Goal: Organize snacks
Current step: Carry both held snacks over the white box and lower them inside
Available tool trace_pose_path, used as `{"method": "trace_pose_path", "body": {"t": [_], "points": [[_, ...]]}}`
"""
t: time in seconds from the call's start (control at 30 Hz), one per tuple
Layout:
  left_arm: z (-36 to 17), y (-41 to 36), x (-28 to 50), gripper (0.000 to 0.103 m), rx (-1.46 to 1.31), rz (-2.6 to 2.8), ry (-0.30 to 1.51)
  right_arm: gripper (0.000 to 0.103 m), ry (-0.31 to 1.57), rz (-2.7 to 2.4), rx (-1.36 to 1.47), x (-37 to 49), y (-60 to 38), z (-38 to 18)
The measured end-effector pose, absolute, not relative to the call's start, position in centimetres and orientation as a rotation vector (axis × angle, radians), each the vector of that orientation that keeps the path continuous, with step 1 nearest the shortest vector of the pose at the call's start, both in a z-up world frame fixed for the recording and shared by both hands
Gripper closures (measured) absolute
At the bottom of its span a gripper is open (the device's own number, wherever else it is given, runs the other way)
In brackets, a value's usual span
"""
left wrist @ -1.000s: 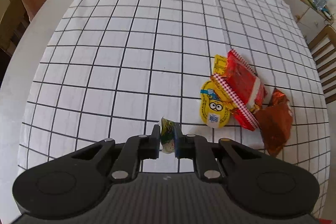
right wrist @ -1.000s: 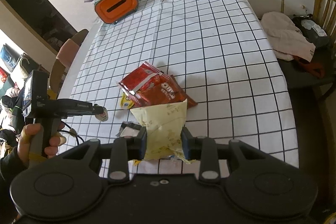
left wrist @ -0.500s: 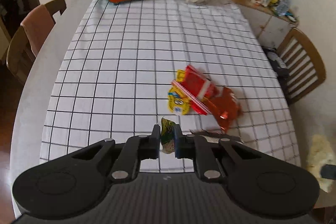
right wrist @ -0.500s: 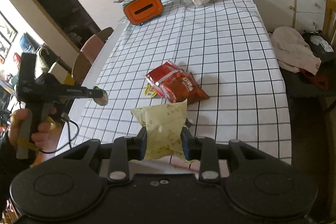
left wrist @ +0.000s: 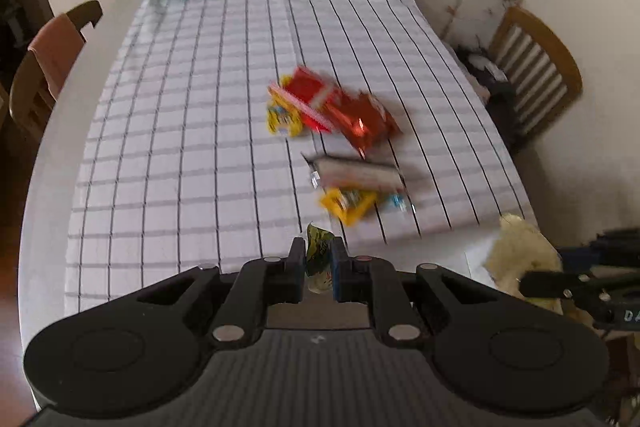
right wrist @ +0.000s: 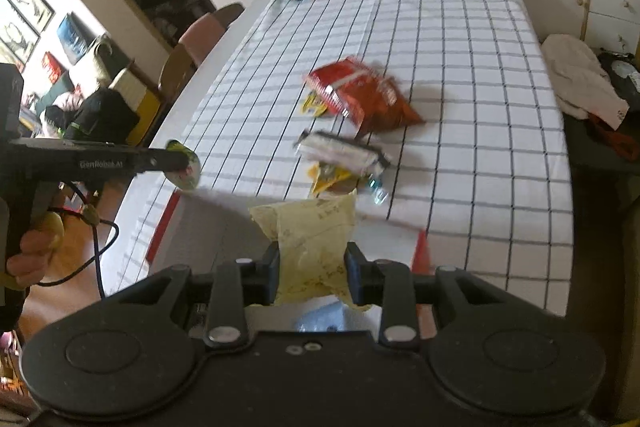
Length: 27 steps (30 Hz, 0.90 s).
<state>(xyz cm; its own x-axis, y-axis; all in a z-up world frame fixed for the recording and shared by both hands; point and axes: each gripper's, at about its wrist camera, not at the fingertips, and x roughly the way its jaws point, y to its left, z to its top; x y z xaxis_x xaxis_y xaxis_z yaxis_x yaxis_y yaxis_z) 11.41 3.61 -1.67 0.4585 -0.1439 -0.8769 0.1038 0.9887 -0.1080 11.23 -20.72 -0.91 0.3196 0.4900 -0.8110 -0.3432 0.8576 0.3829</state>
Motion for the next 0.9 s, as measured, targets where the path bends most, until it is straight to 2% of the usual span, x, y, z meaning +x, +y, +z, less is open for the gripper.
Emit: {"method": "trace_pose_path", "body": {"t": [0.4, 0.9], "points": [[-7.5, -0.3, 7.4, 0.091, 0.04, -0.202, 1.256, 0.072, 1.215, 0.592, 0.021, 7.8, -16.5, -4.7], [-12.5, -1.0, 8.5, 0.091, 0.007, -0.192, 1.494, 0.072, 1.294, 0.552, -0.091, 9.5, -14.1, -7.3]]}}
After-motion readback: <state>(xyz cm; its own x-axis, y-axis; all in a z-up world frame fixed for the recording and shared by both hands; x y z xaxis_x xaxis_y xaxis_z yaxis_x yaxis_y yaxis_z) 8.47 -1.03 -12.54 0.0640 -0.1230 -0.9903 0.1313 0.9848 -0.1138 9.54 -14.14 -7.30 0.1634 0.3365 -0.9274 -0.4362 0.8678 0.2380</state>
